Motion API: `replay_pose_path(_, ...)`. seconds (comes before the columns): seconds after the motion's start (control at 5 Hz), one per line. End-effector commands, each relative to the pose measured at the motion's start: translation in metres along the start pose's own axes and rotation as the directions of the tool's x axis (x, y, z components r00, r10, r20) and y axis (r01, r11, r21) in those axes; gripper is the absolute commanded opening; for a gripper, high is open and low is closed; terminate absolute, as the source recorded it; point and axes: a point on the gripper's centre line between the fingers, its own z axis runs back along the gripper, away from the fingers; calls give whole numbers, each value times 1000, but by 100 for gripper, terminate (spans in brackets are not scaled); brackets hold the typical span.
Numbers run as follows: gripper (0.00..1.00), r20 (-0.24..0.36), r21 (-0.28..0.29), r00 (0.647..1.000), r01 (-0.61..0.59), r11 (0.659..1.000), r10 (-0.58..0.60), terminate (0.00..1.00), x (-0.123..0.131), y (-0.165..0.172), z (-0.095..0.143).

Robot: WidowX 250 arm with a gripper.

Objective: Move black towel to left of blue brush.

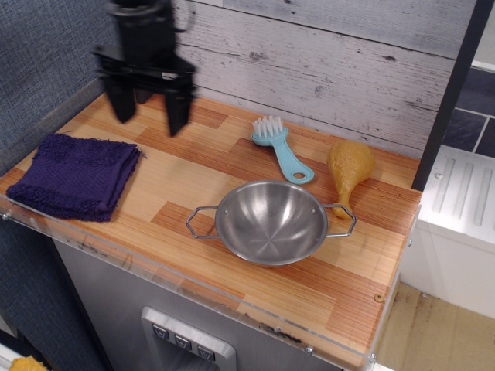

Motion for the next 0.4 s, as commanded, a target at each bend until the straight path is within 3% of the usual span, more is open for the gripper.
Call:
replay_pose_path(0.0, 100, 66, 114, 996, 46, 992, -54, 0, -31, 35, 10)
replay_pose_path(0.2, 100, 51, 124, 997, 45, 991, -52, 0, -34, 37, 0)
